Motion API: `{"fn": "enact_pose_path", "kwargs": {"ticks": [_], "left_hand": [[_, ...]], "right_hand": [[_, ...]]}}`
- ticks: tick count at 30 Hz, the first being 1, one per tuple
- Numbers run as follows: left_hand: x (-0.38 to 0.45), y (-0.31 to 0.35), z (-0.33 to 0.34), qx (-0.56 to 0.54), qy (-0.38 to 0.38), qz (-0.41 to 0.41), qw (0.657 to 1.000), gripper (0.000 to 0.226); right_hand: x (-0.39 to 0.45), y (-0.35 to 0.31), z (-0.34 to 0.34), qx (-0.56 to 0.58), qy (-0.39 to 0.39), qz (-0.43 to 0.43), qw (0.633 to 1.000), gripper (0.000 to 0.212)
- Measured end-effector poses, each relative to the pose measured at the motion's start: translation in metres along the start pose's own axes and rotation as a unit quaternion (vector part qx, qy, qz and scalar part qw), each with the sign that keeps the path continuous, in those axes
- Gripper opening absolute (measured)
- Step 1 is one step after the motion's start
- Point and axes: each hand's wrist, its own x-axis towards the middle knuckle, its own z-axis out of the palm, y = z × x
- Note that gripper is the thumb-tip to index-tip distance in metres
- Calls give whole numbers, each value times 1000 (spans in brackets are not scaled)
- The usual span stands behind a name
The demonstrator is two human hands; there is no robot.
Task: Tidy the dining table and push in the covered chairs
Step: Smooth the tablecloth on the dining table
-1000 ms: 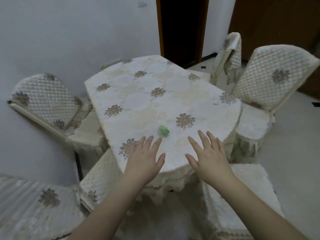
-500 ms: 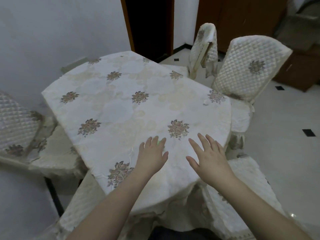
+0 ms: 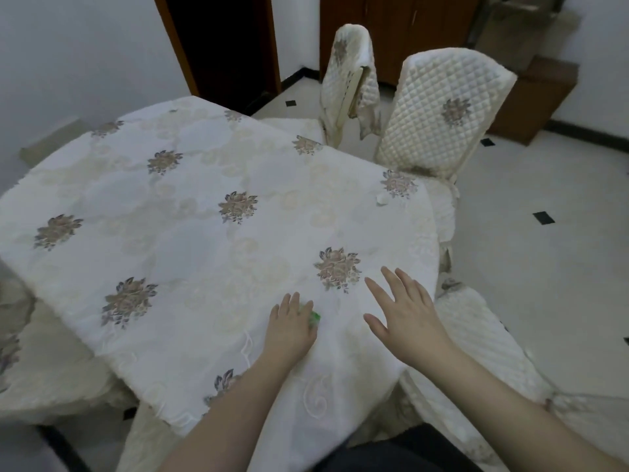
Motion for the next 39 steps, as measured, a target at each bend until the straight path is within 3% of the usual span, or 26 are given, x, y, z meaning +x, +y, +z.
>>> {"fn": "enact_pose_path", "kwargs": {"ticks": [5, 12, 15, 20, 25, 30, 35, 39], "left_hand": [[11, -6, 17, -30, 9, -3, 999, 53], [40, 13, -7, -58, 105, -15, 993, 19], [56, 30, -31, -85, 130, -5, 988, 27], [88, 53, -69, -98, 148, -9, 984, 20], [110, 65, -95, -104, 139, -4, 985, 47], [125, 61, -106, -79, 126, 5, 989, 37], [136, 54, -117, -79, 148, 2, 986, 32], [135, 49, -119, -89, 157, -10, 983, 30]], "right_hand": [[28, 26, 5, 18, -9, -2, 1000, 62], [102, 71, 5, 56, -18, -24, 998, 62], [139, 90, 3, 59, -24, -21, 998, 61], [206, 115, 10, 72, -35, -16, 997, 61], [271, 132, 28, 56, -64, -23, 996, 61], [318, 136, 53, 17, -86, 8, 996, 57], [341, 136, 74, -31, -124, -16, 992, 57], [341, 139, 89, -38, -102, -19, 994, 46]]}}
